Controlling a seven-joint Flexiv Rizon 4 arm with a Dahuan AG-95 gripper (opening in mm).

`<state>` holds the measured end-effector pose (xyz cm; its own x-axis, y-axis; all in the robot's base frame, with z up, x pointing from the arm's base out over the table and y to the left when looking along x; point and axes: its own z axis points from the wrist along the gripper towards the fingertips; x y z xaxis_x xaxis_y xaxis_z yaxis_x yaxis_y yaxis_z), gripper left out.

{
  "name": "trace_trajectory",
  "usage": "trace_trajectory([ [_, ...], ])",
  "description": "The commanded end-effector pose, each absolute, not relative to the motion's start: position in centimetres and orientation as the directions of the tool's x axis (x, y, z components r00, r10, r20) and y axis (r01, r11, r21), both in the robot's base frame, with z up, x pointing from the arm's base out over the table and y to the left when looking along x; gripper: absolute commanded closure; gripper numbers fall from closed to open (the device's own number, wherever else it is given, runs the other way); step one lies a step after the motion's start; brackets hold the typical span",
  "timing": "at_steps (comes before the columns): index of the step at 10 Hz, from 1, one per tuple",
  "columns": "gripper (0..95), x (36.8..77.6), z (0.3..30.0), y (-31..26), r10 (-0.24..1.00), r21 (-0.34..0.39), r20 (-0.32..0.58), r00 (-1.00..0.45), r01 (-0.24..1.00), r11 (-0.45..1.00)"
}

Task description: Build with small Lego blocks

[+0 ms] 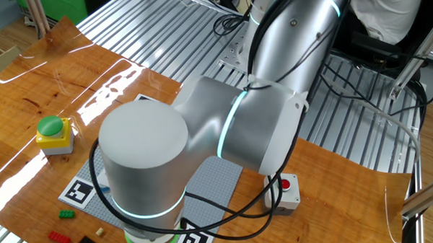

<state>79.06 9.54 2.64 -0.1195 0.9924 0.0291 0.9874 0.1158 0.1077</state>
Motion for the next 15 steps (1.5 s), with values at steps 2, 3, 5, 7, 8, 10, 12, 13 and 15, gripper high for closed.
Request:
trace_trajectory([
  [2, 57.0, 79.19, 2.34, 9.59, 0.994, 0.117, 0.036, -0.102, 0.988, 0.097],
  [3, 57.0, 79.25, 2.21, 9.63, 0.995, 0.123, 0.036, -0.093, 0.989, 0.088],
  [5, 57.0, 79.39, 1.89, 9.73, 0.996, 0.134, 0.031, -0.084, 0.988, 0.080],
  [7, 57.0, 79.40, 1.95, 9.75, 0.997, 0.137, 0.032, -0.076, 0.988, 0.071],
  [8, 57.0, 79.40, 1.95, 9.75, 0.997, 0.140, 0.033, -0.073, 0.988, 0.067],
  [10, 76.0, 79.40, 1.99, 9.75, 0.996, 0.151, 0.031, -0.079, 0.986, 0.074],
  [12, 95.0, 79.40, 2.00, 9.74, 0.995, 0.141, 0.024, -0.100, 0.985, 0.096],
  [13, 95.0, 79.40, 2.00, 9.74, 0.993, 0.125, 0.021, -0.113, 0.986, 0.109],
  [15, 95.0, 79.40, 2.00, 9.74, 0.992, 0.126, 0.016, -0.127, 0.984, 0.124],
])
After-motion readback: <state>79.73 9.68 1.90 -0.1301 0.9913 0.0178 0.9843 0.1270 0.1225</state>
